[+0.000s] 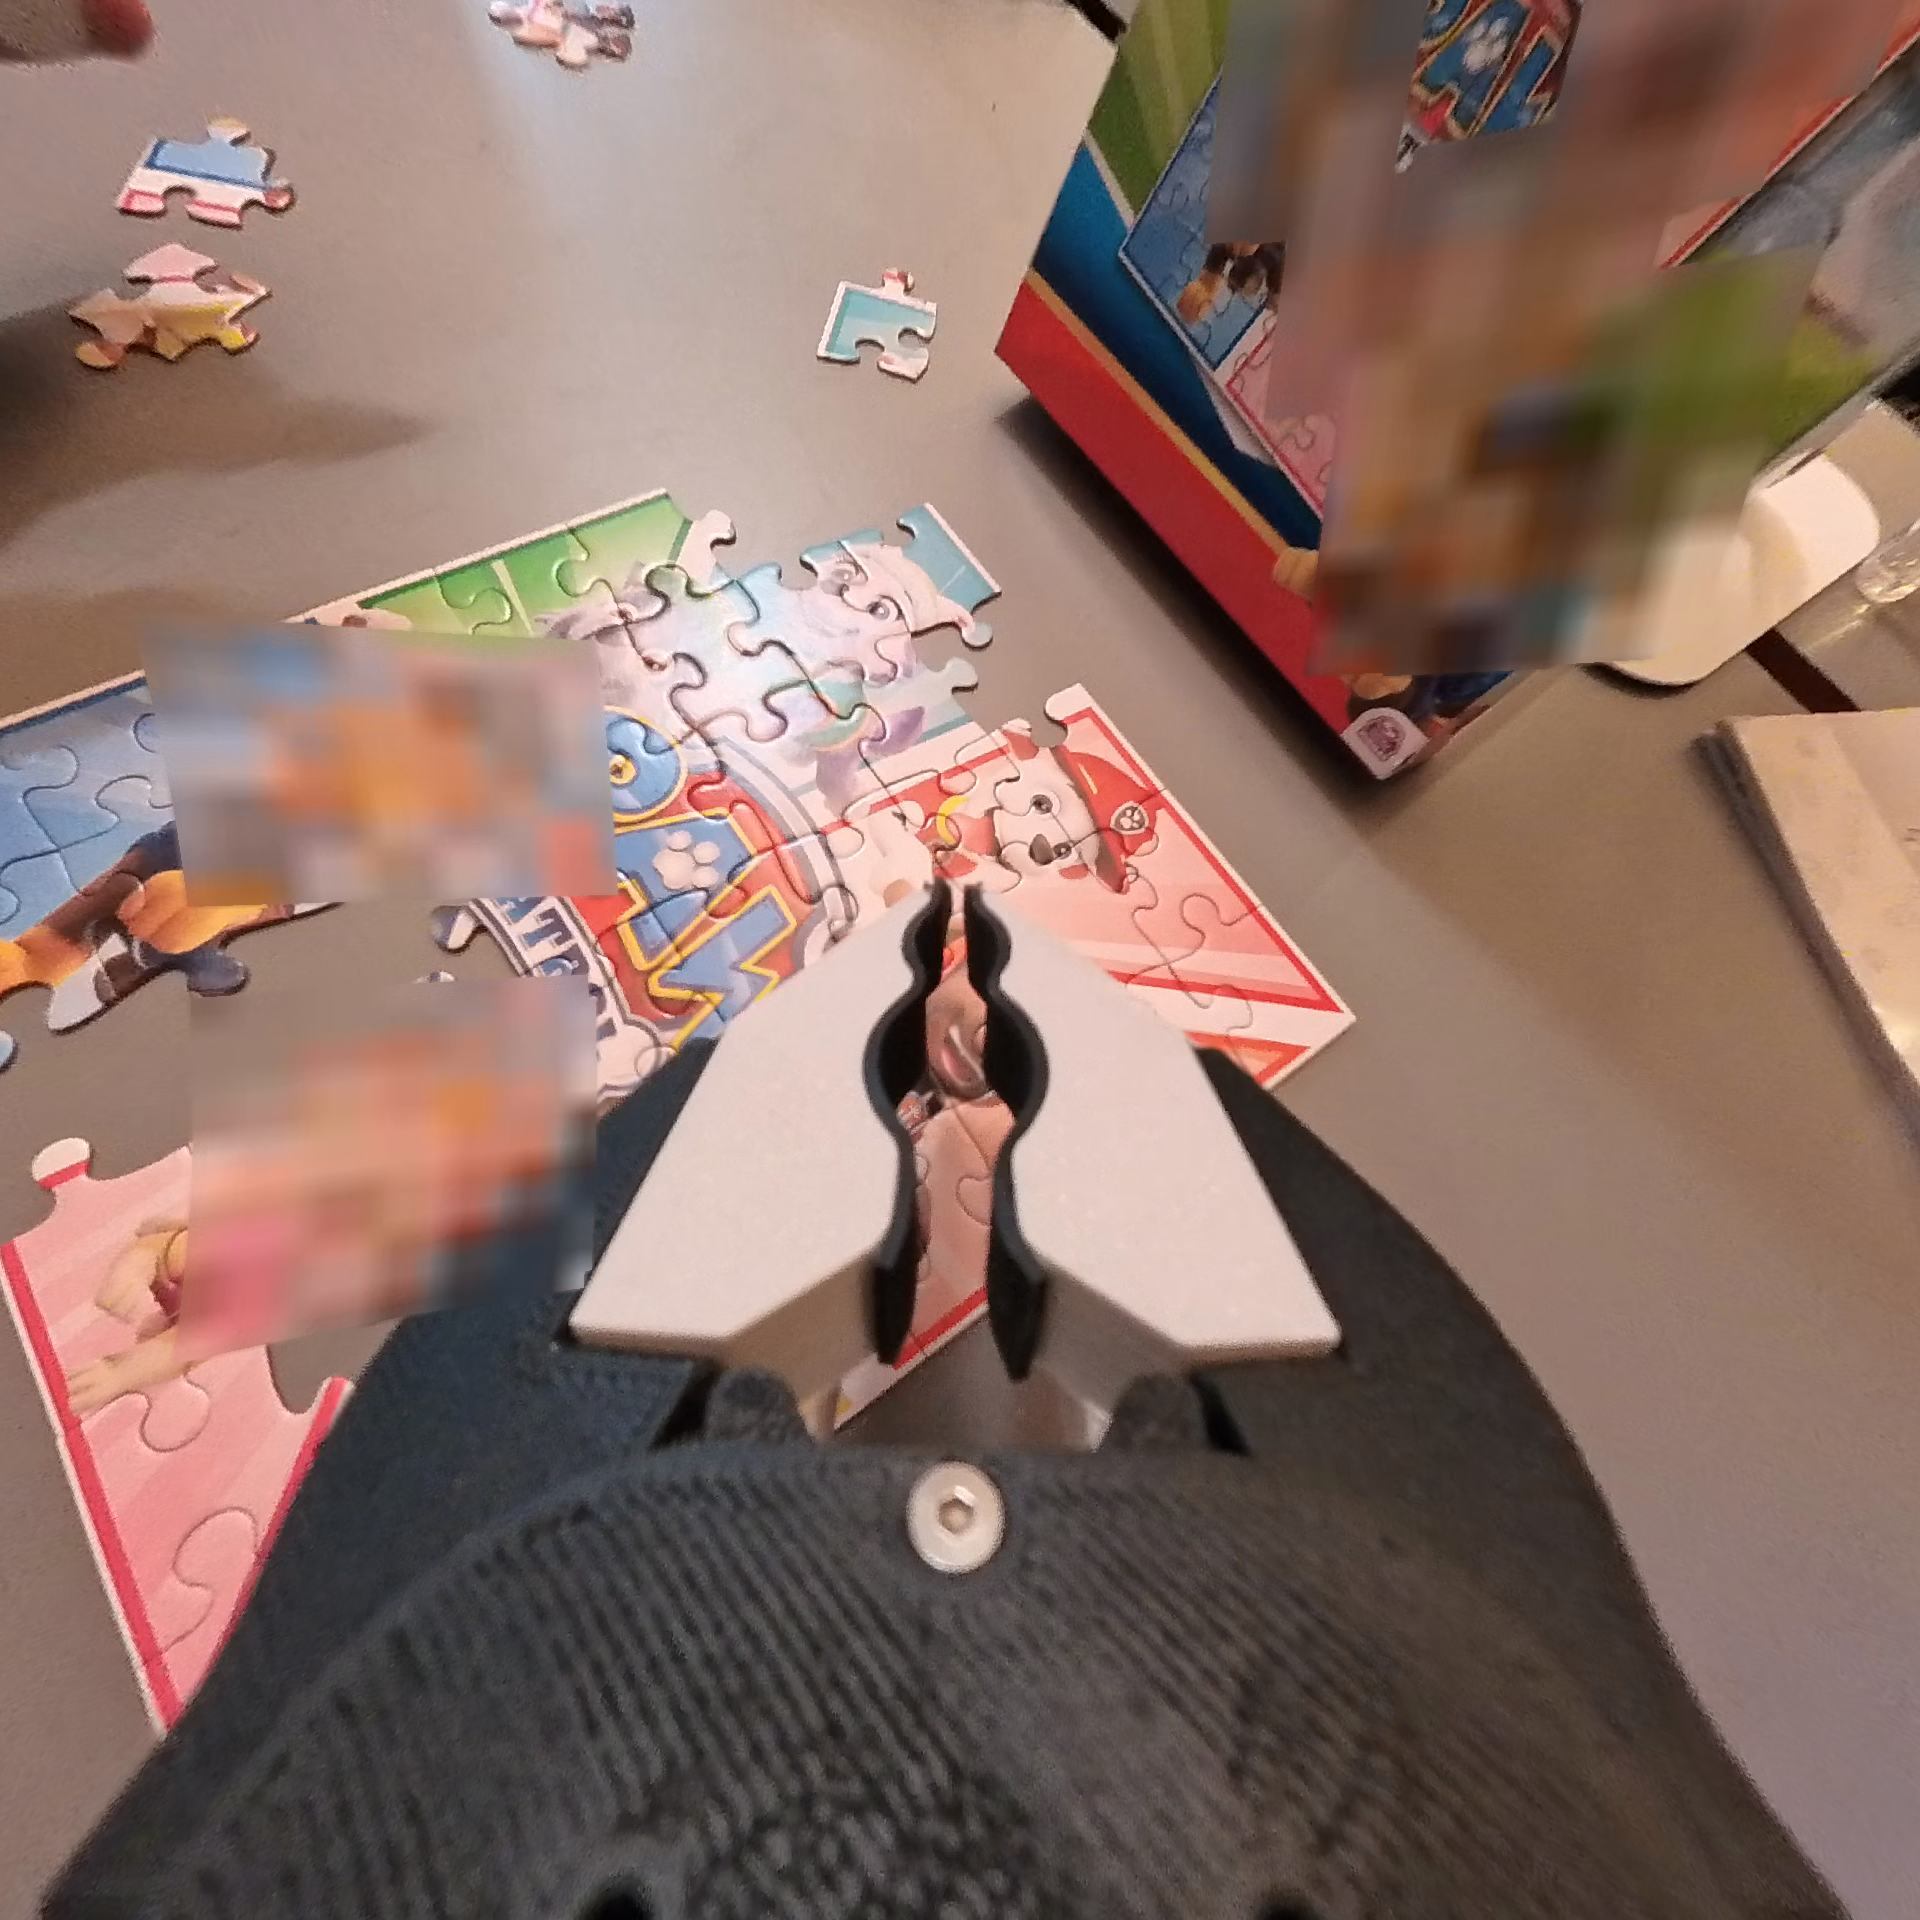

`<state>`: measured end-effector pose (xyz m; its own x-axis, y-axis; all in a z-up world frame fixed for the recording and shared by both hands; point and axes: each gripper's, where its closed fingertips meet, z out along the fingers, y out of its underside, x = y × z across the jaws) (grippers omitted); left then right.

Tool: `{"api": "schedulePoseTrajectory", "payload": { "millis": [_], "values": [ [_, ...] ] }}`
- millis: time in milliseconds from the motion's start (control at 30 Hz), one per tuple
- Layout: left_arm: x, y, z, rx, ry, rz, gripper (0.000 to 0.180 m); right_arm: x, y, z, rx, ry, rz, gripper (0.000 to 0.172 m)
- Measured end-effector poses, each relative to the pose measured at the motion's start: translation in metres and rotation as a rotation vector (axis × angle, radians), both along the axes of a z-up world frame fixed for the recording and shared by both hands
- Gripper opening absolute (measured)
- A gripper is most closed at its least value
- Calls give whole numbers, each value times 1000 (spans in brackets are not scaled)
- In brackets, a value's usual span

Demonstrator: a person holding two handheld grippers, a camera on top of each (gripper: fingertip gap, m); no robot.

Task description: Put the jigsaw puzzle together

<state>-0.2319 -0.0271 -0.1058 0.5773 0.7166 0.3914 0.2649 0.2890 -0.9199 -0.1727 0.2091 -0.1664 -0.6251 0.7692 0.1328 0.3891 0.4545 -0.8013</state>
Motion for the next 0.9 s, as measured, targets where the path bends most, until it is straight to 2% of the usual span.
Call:
{"api": "schedulePoseTrajectory", "payload": {
  "millis": [200, 267, 367, 500, 667, 900],
  "values": [
    [-18, 26, -18, -263, -160, -93, 77, 3, 3, 15, 4, 55, -5, 1],
    [-35, 40, -10, -318, -158, -112, 75, 3, 3, 18, 6, 65, -6, 1],
    [-79, 54, -2, -375, -144, -62, 73, 3, 4, 17, 14, 70, -13, 1],
    [-111, 63, -14, -462, -187, -44, 73, 1, 7, 13, 4, 58, -22, 1],
    [-103, 61, -41, -473, -236, -67, 67, 1, 5, 11, -10, 40, -15, 1],
    [-101, 60, -57, -521, -253, -95, 65, -1, 1, 0, 39, 36, -12, 1]
  ]
}}
